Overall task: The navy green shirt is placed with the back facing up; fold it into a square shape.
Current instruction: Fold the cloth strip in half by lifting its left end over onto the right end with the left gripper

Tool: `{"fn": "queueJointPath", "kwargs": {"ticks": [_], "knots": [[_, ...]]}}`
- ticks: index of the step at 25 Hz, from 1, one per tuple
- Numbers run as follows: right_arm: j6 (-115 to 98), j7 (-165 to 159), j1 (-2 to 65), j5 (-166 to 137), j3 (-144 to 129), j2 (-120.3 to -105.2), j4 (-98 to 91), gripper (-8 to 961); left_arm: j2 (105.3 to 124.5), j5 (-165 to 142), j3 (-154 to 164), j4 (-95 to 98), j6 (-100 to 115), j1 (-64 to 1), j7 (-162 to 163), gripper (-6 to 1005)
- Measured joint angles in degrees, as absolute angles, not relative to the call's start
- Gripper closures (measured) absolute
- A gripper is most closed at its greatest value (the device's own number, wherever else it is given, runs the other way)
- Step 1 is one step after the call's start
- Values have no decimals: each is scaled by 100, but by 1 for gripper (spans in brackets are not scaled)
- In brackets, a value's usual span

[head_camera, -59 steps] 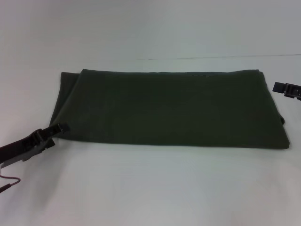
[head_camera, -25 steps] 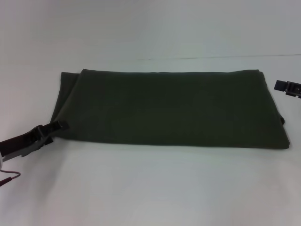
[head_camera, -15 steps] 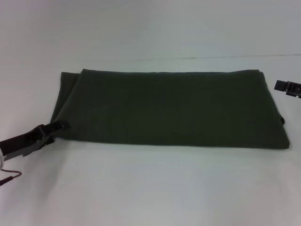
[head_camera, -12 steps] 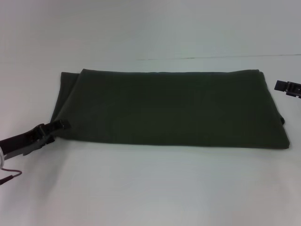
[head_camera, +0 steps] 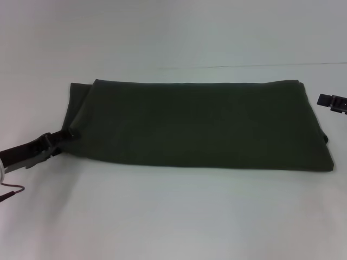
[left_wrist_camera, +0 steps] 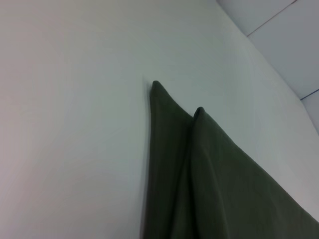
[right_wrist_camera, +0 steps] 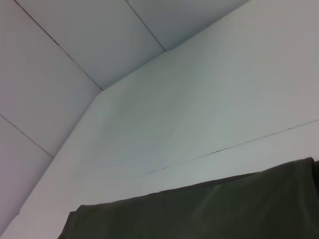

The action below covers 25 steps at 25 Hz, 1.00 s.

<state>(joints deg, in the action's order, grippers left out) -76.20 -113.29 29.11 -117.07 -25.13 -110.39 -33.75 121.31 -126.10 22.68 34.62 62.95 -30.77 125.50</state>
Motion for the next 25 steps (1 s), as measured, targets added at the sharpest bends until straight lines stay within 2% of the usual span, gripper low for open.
{"fn": "queueJointPath", "kwargs": {"ticks": [25], "knots": [[-7629, -11329, 2942, -11707, -2383, -11047, -3401, 225, 12061, -12949, 2241, 3585, 6756, -3079, 13329, 124]]}}
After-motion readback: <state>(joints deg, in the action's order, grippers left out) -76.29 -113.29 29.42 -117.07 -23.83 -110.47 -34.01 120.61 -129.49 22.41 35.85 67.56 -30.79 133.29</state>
